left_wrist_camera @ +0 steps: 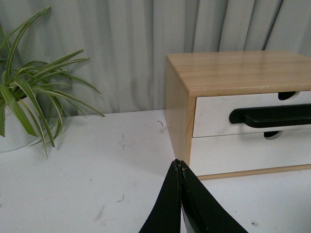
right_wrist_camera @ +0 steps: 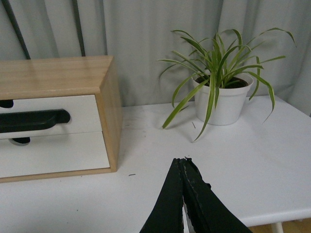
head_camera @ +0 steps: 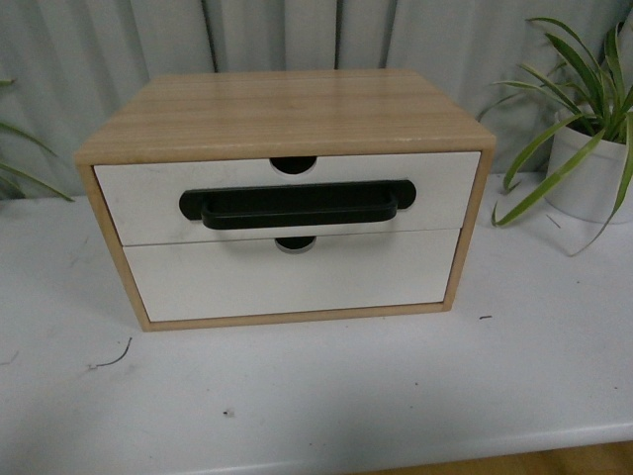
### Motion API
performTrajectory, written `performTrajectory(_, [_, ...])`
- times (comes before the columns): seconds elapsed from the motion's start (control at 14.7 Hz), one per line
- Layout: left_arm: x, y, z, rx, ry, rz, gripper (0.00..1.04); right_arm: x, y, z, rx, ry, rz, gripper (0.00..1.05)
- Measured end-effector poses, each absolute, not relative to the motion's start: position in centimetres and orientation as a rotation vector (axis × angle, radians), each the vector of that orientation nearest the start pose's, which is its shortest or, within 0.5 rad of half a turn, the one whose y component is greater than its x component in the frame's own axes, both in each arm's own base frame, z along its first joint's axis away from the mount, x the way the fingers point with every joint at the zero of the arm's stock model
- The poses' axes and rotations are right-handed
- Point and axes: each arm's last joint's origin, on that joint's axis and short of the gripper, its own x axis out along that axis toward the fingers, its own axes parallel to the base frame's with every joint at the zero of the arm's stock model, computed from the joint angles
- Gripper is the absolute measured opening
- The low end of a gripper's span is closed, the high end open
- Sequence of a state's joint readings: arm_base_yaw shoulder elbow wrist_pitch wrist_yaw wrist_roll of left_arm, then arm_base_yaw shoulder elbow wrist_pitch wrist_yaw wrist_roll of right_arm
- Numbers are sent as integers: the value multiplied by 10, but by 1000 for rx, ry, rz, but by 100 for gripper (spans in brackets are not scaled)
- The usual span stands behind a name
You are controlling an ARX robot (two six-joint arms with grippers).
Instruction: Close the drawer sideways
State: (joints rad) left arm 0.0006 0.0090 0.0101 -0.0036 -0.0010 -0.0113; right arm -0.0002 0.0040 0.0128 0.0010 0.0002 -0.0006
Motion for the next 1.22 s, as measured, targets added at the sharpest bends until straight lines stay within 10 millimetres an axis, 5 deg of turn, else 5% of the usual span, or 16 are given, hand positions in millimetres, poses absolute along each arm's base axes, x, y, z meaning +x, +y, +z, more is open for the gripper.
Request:
performTrajectory(0.41, [98, 0, 166, -11, 2, 1, 2, 97, 0, 167, -1, -4, 0, 5])
performTrajectory(0.88, [98, 0, 166, -11, 2, 1, 92, 97, 0, 167, -1, -5, 0, 98])
performTrajectory(0.95, [98, 0, 166, -10, 2, 1, 100, 97, 0, 167, 0, -4, 0, 98])
performTrajectory(1.22, [98, 0, 166, -11, 2, 1, 98, 97, 0, 167, 0, -4, 0, 98])
